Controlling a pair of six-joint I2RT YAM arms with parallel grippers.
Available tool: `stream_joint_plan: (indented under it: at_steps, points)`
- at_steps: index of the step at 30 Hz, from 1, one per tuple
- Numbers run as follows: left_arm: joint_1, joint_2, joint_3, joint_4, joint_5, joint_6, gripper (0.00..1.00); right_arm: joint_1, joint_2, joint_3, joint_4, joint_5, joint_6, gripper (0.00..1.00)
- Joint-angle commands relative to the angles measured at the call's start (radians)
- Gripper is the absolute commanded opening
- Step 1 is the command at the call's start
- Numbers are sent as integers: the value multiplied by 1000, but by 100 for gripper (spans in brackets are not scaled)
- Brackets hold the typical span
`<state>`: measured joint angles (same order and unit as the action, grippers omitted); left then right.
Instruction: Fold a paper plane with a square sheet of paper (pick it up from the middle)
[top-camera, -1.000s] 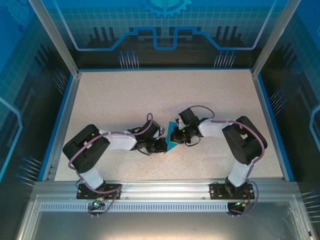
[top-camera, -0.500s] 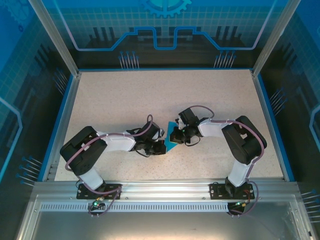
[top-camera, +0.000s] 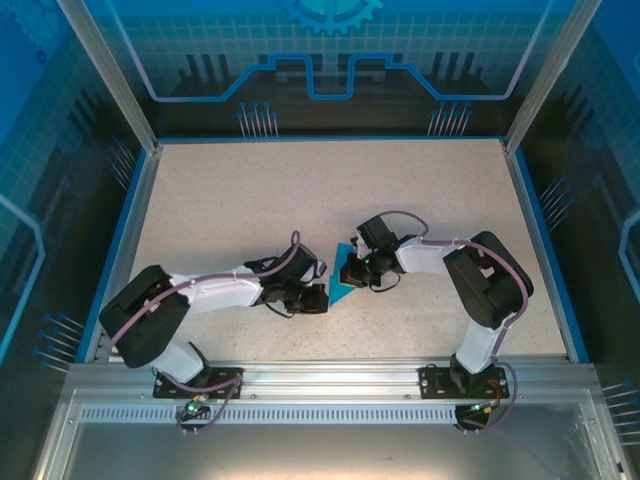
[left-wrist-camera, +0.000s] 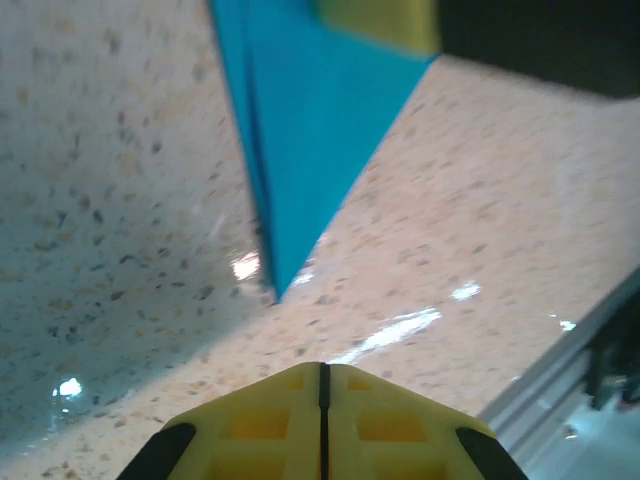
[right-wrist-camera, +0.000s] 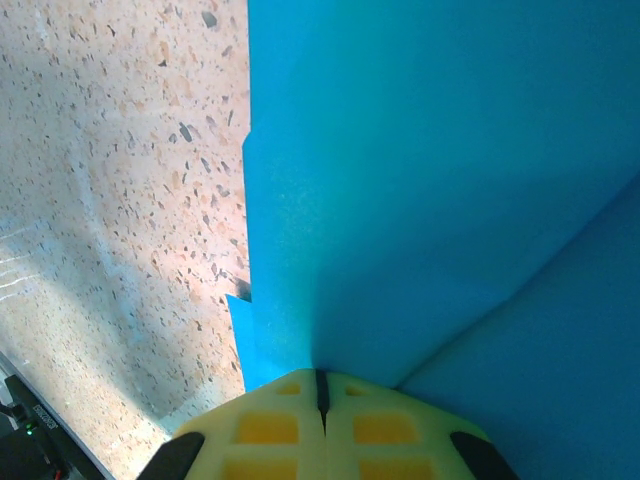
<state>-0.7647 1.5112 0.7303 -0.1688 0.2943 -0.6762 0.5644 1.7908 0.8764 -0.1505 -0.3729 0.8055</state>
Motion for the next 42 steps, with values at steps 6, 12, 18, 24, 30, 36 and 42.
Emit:
stream_joint_plan:
  at_steps: [6, 12, 18, 24, 30, 36, 42]
  points:
    - [22, 49, 61, 122, -53, -67, 7, 12, 101, -44, -87, 160, 18, 3]
    - [24, 147, 79, 173, -51, -82, 6, 11, 98, -44, -64, 141, 23, 3]
    - [25, 199, 69, 171, -74, -81, 5, 9, 79, -44, -37, 117, 5, 3]
    - [26, 223, 46, 140, -94, -74, 3, -3, 22, -41, -6, 93, -42, 6]
    - [25, 218, 24, 130, -91, -64, 1, -11, -76, -26, 10, 66, -84, 12]
    - [27, 220, 24, 128, -88, -61, 0, 16, -43, -3, -3, 59, -95, 7]
    - [26, 212, 21, 109, -87, -57, 0, 11, 20, -2, 0, 66, -107, 6]
